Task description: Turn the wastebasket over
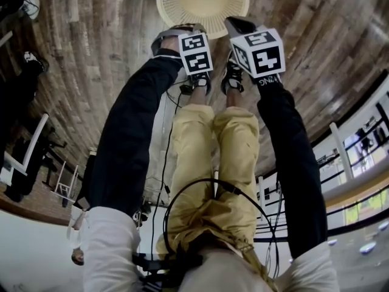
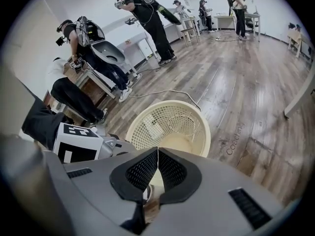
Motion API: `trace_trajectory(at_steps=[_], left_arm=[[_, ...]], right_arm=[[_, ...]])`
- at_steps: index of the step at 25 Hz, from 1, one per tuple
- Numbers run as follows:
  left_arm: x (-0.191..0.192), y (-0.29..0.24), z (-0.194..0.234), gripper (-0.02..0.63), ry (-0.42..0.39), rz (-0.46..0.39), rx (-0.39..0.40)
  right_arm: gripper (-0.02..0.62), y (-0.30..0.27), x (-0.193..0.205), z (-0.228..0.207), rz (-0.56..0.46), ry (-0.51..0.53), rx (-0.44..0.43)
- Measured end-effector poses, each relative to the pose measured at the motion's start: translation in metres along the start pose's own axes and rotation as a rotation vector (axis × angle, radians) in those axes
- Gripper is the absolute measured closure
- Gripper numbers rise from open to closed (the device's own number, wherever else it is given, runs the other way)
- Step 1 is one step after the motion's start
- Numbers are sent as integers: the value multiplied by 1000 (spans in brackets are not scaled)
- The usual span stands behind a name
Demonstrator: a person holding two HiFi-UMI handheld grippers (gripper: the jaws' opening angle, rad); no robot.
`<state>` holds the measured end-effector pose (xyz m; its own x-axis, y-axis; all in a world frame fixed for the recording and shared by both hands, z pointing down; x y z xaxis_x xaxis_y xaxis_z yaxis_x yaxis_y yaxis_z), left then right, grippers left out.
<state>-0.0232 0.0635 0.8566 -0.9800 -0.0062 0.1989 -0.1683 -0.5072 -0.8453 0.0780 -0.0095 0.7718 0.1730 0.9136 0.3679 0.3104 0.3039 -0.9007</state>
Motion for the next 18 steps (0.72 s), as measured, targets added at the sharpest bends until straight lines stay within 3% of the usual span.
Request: trace_trajectory(at_steps=[5,12,16,18], left_arm=[[-2,4,-10,469,19,-20,18],[-4,31,-39,469,46,-82,-19],[-15,65,-56,471,82,-165,-57],[-21,88,-64,512,123,-229,-95]], right_arm=[[574,9,2,0,-4,-12,0],[574,38,5,17,7,3,-5],[574,66,0,27,-5,15,2],[574,84,-4,35,-19,24,3]])
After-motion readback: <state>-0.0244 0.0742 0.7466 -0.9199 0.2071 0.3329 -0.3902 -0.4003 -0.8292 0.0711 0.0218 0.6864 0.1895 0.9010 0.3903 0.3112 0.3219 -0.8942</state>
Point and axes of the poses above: the fingertips, and each gripper's own axes: y backward along the fingers, z to its left, x out of its underside, the point moved 5 cm from there along y, backward along the fingers, and after that the axes turned 12 degrees about x, right-handed, at the moved point
